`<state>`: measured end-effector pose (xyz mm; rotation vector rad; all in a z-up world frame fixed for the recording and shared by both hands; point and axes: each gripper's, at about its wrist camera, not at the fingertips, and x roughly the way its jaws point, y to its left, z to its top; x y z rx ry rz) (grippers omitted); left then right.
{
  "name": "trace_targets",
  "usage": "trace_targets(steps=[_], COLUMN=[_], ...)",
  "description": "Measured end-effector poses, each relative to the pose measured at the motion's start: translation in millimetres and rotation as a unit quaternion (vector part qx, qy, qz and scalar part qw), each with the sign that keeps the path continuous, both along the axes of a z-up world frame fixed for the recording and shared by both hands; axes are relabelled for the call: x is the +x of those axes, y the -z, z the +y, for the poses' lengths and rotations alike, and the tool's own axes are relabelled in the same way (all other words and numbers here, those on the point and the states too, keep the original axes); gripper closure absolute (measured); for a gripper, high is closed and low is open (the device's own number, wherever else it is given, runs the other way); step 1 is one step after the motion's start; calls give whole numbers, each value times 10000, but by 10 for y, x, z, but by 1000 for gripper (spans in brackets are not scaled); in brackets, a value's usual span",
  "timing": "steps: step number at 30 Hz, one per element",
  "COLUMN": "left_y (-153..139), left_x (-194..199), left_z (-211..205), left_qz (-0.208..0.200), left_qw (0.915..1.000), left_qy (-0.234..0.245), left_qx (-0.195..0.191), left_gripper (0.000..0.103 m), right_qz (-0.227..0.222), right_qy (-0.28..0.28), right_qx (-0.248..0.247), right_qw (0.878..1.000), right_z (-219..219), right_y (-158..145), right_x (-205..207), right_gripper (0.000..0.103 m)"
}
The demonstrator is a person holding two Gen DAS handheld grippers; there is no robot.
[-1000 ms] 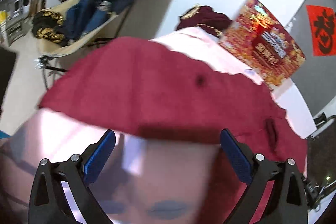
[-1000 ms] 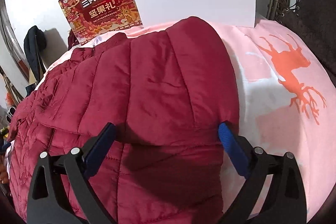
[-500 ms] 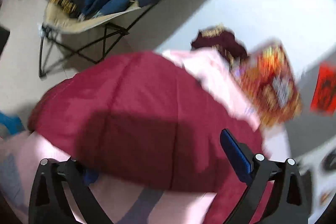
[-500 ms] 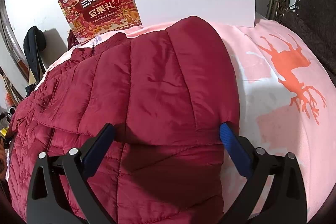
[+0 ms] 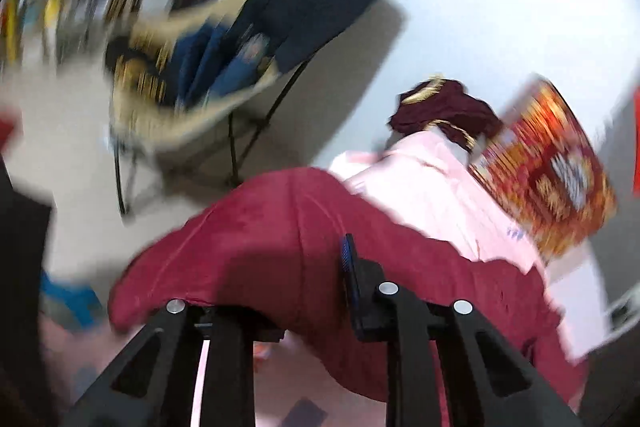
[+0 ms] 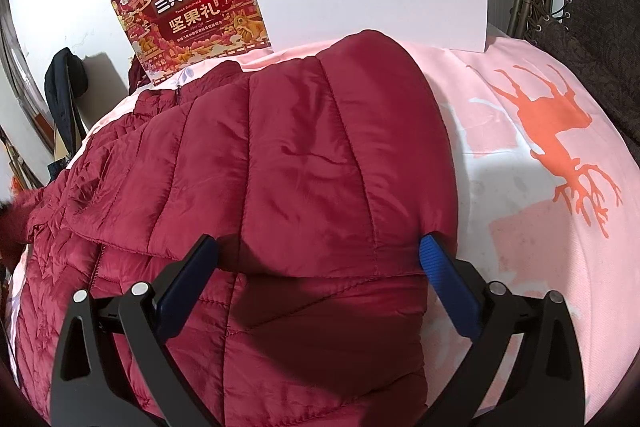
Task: Fold large clothes
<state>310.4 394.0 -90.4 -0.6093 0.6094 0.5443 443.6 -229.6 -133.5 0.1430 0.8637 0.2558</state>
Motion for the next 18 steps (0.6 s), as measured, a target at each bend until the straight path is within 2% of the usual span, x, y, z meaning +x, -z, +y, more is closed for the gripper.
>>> trace_targets(steps=[2, 3, 5, 7, 8, 11, 13, 15, 16, 17, 18], left_y=[-279, -455, -658, -789, -794, -571, -238, 161, 400, 530, 648], left_x=[113, 197, 308, 410, 470, 623, 728, 831, 897, 948, 960], left_z=[-382, -681, -1179, -1822, -2215, -3046, -3548, -3888, -4022, -4075, -4148], left_qz=[-1, -41, -115, -203, -219, -34, 240, 594, 830, 969, 1058], left_qw=[9968, 9916, 9794, 9578, 9424, 9041, 8792, 8620, 8557, 8539, 8478], left_qy=[378, 678, 1144, 1759, 2155, 3072, 3572, 3899, 4072, 4066, 4011], left_qx=[698, 1100, 1659, 2266, 2548, 2970, 3144, 3186, 3083, 3101, 3302], left_gripper=[82, 82, 82, 81, 81, 81, 79, 79, 79, 76, 77], right_qz=[-1, 0, -1, -1, -2, -3, 2, 6, 8, 12, 18], right_qy=[0, 1, 2, 0, -6, -12, -21, -30, -27, -31, -33], right_qx=[6, 5, 9, 22, 41, 100, 175, 256, 284, 321, 339], right_qw=[10000, 10000, 10000, 10000, 10000, 9999, 9998, 9997, 9996, 9995, 9994], right_z=[1, -1, -1, 0, -5, -12, -22, -45, -52, -59, -65], right_y=[1, 1, 2, 0, 1, 1, 3, 4, 5, 9, 13], right_x=[-1, -1, -2, -4, -2, 0, 1, 5, 3, 4, 6], right_gripper=[4, 4, 4, 4, 4, 4, 4, 4, 4, 4, 4])
